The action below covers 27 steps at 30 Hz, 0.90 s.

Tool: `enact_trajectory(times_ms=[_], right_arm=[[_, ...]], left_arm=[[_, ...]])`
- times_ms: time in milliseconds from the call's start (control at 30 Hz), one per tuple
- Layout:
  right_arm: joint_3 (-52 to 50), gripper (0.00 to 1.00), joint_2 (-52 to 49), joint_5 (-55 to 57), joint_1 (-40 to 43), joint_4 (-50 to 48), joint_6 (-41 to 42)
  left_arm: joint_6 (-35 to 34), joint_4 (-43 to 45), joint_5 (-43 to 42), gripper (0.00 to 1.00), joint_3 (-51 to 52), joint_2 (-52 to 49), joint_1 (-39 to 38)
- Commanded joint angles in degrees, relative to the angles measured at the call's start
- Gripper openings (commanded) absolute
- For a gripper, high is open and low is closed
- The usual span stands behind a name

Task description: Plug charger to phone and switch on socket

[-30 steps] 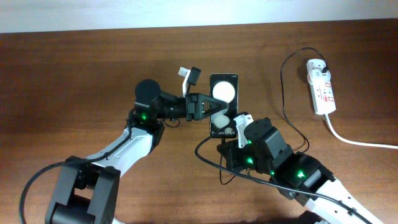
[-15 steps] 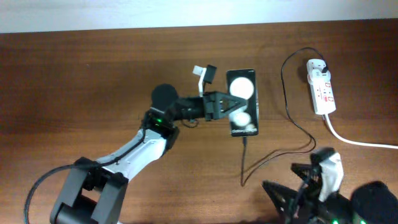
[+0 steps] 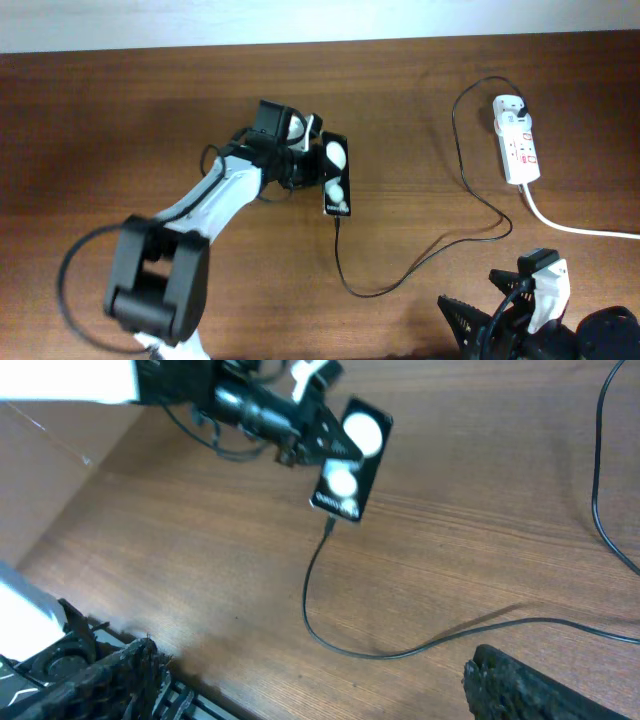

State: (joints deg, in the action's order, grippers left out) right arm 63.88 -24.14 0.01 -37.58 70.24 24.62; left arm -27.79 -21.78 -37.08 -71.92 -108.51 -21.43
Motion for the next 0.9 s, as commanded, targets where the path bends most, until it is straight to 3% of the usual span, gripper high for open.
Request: enact_trajectory(times_ms=[0, 100, 200, 267, 367, 533, 600, 767, 867], right_arm=[[0.50, 0.99, 0.28, 0.70, 0.13, -0.13, -0.17], [0.39, 0.99, 0.26, 0.72, 0.15, -0.17, -0.20], [0.35, 0.99, 0.26, 0.70, 0.13, -0.15, -0.17], [0.31, 0.99, 0.26, 0.72, 0.13, -0.15, -0.20], [-0.24, 0.99, 0.26, 0.70, 0.13, -0.15, -0.20], [-0.98, 0.99, 0.26, 0.70, 0.13, -0.13, -0.20], [-0.98, 0.99, 0.26, 0.70, 0.13, -0.13, -0.20], [-0.98, 0.99, 0.26, 0.70, 0.13, -0.11, -0.17], [-0.98, 0.99, 0.26, 0.70, 0.13, -0.13, -0.17]], left_arm=[[1.75, 0.22, -3.08, 0.00, -1.22, -5.99, -0.15], [1.75, 0.50, -2.99, 0.00, -1.20, -9.92, -0.15], [1.75, 1.31, -2.14, 0.08, -1.20, -10.75, -0.15], [1.77, 1.22, -2.12, 0.21, -1.20, -10.75, -0.15], [1.77, 1.09, -2.12, 0.50, -1.20, -10.75, -0.15], [1.77, -1.73, 1.31, 0.73, -1.20, -10.75, -0.15], [1.77, -3.58, 3.06, 0.96, -1.20, -10.75, -0.15], [1.77, -3.69, 3.80, 0.99, -1.20, -10.75, -0.15], [1.77, -6.69, 10.43, 0.99, -1.20, -10.75, -0.15]])
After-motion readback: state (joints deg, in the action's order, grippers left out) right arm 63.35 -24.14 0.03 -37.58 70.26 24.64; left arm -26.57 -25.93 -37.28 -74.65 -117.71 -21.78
